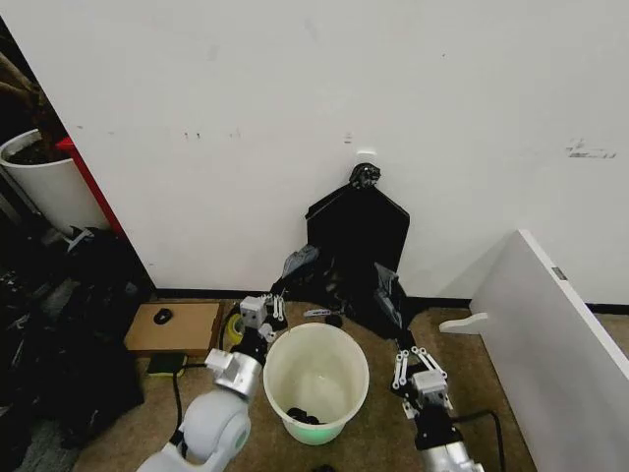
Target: Place the garbage bag over the trash bin.
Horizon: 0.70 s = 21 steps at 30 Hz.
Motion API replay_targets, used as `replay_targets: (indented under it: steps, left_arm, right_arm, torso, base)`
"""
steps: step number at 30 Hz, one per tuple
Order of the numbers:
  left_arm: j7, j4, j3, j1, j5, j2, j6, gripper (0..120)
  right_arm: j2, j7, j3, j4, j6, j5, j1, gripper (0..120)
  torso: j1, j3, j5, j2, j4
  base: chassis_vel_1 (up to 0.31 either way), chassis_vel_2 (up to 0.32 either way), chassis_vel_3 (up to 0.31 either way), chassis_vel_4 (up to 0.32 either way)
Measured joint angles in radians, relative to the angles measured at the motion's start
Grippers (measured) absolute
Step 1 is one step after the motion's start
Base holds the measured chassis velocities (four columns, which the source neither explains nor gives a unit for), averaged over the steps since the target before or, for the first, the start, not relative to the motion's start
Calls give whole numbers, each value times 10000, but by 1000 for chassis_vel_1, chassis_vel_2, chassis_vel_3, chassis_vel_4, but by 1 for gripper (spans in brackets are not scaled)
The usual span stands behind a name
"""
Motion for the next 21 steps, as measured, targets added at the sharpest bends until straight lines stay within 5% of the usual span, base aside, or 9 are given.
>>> replay_targets:
  steps: [14, 21]
  left_arm:
    - [79, -2957, -1776, 1589, -468, 822, 524, 0]
    - [81, -2667, -1595, 1768, -639, 619, 561, 0]
  right_arm:
    - [-603, 108, -493, 2069, -986, 657, -743, 0]
    - [-449, -84, -548, 1827, -969, 552, -527, 0]
  torso:
    - [0, 0, 0, 0, 1]
    - [0, 2, -1, 0, 2]
  base:
    - [0, 0, 0, 0]
    - [0, 0, 0, 0]
